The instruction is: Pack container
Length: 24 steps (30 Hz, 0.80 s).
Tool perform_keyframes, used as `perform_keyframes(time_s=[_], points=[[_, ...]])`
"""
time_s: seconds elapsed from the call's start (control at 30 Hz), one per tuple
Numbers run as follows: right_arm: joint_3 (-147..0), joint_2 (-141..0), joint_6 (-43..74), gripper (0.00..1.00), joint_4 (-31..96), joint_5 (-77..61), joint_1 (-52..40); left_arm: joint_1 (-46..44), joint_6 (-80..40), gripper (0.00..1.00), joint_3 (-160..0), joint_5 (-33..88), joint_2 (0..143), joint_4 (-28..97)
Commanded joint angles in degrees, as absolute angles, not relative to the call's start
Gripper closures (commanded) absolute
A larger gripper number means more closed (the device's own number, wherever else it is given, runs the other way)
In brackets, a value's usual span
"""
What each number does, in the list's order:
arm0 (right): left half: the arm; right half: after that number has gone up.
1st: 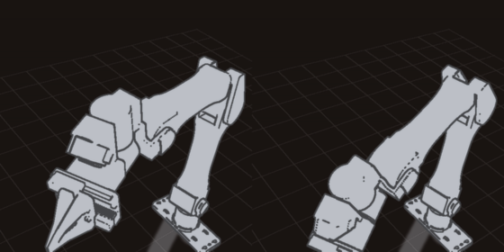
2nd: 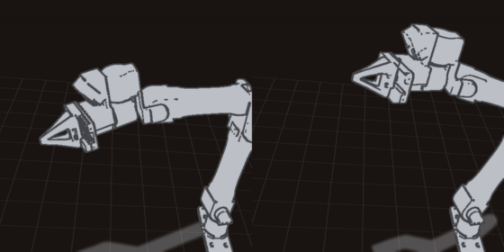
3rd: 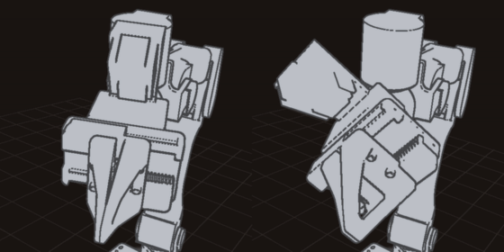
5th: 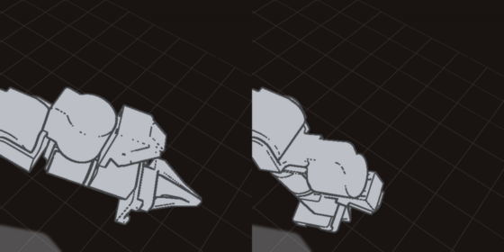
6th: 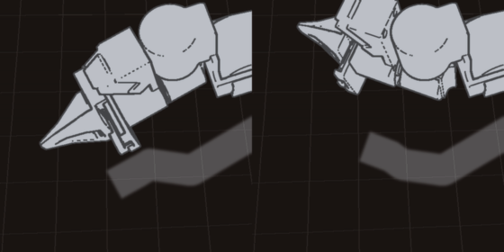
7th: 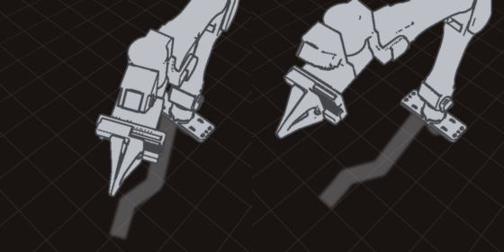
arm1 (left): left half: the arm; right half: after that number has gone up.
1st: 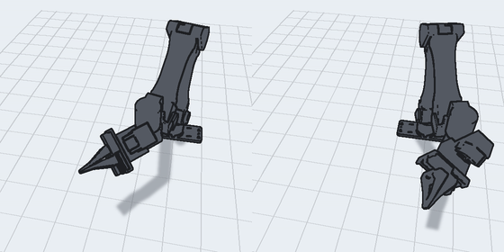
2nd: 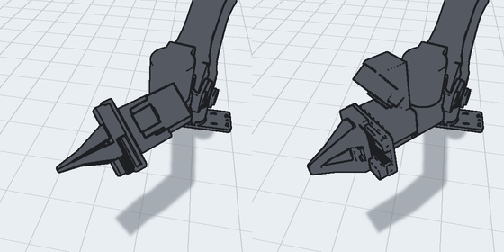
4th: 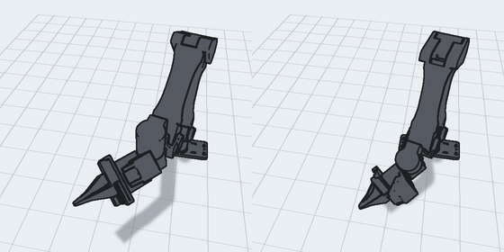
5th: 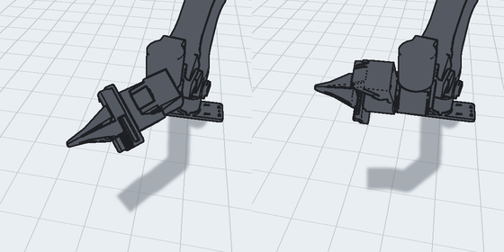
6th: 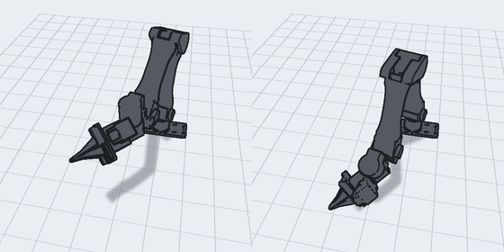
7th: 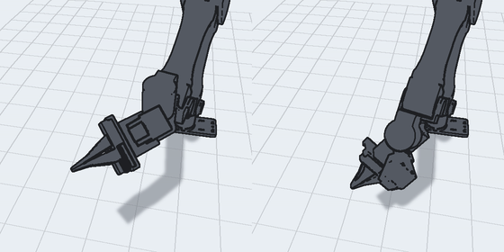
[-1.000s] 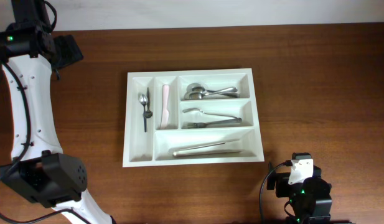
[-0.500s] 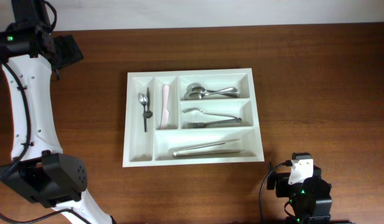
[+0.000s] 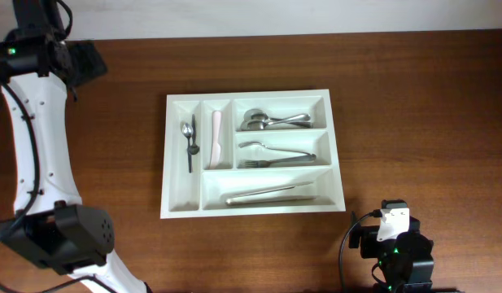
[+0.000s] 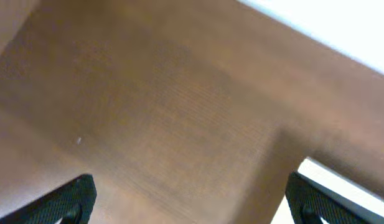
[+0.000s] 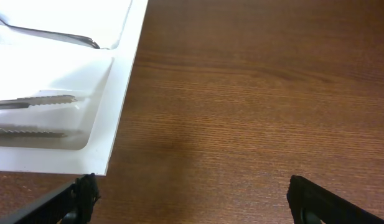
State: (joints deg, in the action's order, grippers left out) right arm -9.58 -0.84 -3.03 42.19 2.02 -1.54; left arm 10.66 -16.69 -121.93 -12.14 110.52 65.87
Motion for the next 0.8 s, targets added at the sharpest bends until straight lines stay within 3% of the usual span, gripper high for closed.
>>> perform_keyframes(time_s=[0.0,0.27,0.77], points=[[-9.30,-0.21,-3.01,0.01,42.87,2.13,-1.91,8.69,-18.83,0.01,-121.86,-10.83,103.66,62.11],[-9.30,-0.21,-3.01,0.01,42.87,2.11,-1.91,4.69,-18.28,0.01,-109.54,-12.03,91.48,49.06],[-9.30,-0.21,-3.01,0.01,42.87,2.13,-1.91,2.70,-18.15,0.01,-47.27,-14.79,50.04,16.38]])
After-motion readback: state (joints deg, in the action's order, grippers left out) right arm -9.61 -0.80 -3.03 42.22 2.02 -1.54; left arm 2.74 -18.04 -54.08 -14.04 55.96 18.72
